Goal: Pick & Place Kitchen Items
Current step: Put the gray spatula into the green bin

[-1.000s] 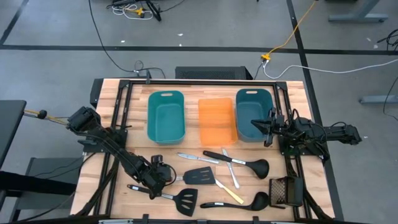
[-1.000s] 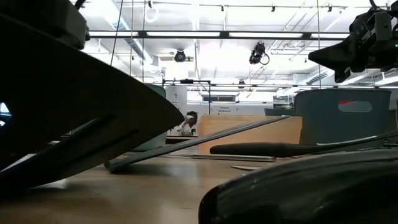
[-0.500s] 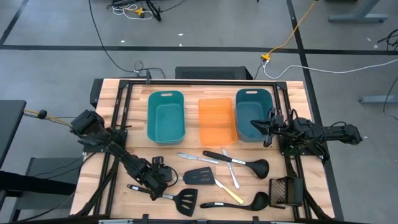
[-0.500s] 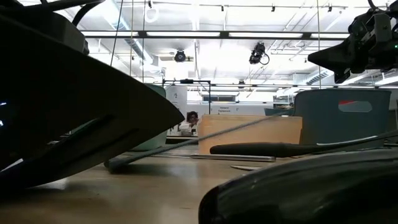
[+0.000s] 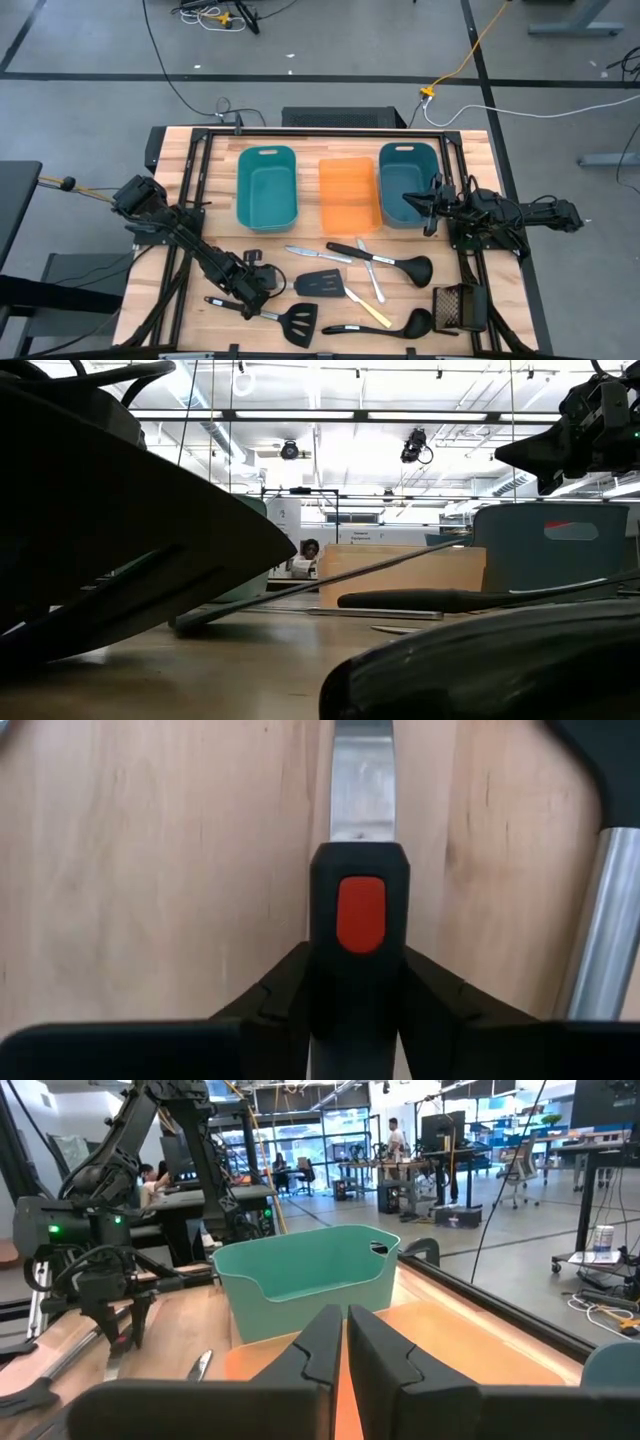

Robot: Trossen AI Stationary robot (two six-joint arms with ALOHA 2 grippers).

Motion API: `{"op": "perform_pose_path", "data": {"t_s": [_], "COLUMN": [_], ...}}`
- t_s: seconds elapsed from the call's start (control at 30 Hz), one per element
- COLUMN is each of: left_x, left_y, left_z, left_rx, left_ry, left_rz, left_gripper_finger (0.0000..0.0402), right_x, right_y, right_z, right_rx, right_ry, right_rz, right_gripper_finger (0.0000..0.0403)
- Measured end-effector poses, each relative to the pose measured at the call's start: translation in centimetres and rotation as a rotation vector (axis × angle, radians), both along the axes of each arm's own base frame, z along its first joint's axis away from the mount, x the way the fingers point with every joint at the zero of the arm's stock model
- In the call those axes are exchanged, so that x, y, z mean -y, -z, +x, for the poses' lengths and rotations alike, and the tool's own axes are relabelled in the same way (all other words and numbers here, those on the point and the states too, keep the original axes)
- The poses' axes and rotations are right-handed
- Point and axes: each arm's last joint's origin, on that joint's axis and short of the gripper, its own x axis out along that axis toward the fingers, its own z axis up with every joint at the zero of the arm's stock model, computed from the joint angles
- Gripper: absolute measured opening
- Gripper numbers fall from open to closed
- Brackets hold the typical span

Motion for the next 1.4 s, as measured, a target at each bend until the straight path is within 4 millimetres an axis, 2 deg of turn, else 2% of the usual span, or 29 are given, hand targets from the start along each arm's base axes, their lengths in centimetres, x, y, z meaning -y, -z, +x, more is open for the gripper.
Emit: {"op": "perform_pose_path", "data": {"t_s": [0.17, 0.33, 0.5, 0.67, 0.83, 0.97, 1.1, 1.23, 1.4], "left_x": [-0.3, -0.3, -0.3, -1.7, -4.8, -7.8, -11.2, -14.5, -16.7], "left_y": [-0.8, -4.4, -10.0, -16.0, -21.9, -25.3, -26.7, -26.8, -27.0], "left_z": [-0.3, -0.2, 0.0, -0.9, -2.3, -3.3, -4.1, -6.4, -8.9], "left_rx": [-0.016, 0.033, 0.128, 0.244, 0.353, 0.382, 0.324, 0.163, 0.133], "left_ry": [0.002, 0.013, 0.067, 0.092, -0.009, -0.043, -0.061, -0.095, -0.138], "left_rz": [0.026, 0.049, 0.083, 0.267, 0.463, 0.605, 0.7, 0.733, 0.717], "left_gripper_finger": [0.0113, 0.0113, 0.0113, 0.0113, 0.0113, 0.0113, 0.0113, 0.0113, 0.0113], "right_x": [0.0, 0.0, 0.0, 0.0, 0.0, 0.0, 0.0, 0.0, 0.0], "right_y": [0.0, 0.0, 0.0, 0.0, 0.0, 0.0, 0.0, 0.0, 0.0], "right_z": [0.0, 0.0, 0.0, 0.0, 0.0, 0.0, 0.0, 0.0, 0.0], "right_rx": [0.001, 0.002, 0.002, 0.002, 0.007, 0.008, 0.008, 0.008, 0.012], "right_ry": [0.0, -0.001, -0.001, -0.001, -0.002, -0.002, -0.002, -0.002, 0.01], "right_rz": [0.005, 0.008, 0.008, 0.008, 0.029, 0.033, 0.033, 0.035, 0.05], "right_gripper_finger": [0.0031, 0.0031, 0.0031, 0.0031, 0.0031, 0.0031, 0.0031, 0.0031, 0.0031]}}
